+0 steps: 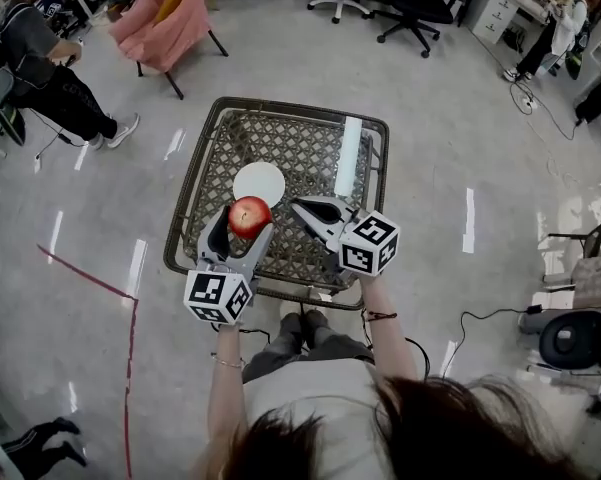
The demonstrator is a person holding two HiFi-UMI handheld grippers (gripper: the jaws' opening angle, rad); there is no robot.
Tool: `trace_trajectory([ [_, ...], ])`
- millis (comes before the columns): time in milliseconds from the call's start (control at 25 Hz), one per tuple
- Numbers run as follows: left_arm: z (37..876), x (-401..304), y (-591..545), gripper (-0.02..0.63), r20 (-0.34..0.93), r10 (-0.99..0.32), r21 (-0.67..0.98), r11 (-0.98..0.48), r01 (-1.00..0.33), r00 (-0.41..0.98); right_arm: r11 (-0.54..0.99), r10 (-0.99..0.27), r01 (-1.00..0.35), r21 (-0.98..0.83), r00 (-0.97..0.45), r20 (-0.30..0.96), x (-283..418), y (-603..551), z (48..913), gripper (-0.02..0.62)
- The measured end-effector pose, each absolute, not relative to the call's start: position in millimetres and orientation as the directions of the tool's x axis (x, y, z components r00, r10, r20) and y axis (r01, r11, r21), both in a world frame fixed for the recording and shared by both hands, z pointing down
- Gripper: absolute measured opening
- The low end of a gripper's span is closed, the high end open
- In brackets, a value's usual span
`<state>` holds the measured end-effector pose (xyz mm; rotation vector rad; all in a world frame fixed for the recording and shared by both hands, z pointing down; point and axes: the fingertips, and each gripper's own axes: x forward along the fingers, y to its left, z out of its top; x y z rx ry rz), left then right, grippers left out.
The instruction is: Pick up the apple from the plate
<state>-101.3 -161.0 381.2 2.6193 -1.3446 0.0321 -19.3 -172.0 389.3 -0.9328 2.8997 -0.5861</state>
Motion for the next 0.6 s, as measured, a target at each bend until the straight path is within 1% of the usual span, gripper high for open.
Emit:
trace_trajectory([
  [600, 383.4, -99.1, -163.7, 0.370, 0.117, -0.800, 0.171, -0.567, -0.806, 0.588, 0.758, -0.558, -0.547, -0.356, -0.826, 0.081, -22.3, -171.4, 390.6, 0.009],
])
